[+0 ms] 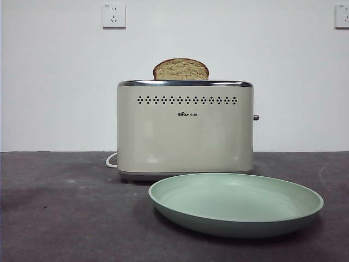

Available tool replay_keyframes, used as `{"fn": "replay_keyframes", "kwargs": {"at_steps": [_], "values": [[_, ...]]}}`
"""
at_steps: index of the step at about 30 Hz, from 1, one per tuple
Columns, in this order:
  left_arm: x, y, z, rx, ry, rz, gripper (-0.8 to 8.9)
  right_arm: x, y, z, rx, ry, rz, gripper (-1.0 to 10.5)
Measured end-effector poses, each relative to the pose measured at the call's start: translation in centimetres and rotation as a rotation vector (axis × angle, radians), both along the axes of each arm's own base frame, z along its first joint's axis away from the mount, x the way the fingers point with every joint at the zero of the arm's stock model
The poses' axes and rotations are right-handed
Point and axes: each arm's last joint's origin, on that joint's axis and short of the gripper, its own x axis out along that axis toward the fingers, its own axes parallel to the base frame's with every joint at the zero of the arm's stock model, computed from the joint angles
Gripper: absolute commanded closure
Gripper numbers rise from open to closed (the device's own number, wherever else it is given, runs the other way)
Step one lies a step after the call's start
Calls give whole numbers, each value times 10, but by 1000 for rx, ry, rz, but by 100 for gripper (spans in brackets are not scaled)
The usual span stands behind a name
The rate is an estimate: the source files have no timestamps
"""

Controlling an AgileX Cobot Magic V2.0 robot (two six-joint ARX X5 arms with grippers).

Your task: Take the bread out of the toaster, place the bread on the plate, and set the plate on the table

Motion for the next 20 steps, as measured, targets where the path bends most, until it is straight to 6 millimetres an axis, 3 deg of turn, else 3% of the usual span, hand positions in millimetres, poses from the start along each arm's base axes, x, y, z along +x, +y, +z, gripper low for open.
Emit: {"fn": "replay_keyframes", "kwargs": {"at_steps": [5,10,20], "values": [[8,-3,28,34,73,-136,820,7,1,41,-111,157,45,959],[14,-5,40,67,169,-245,820,13,2,68,-195,292,120,959],[14,-6,41,119,273,-312,820,15,2,68,-281,429,195,958]]}}
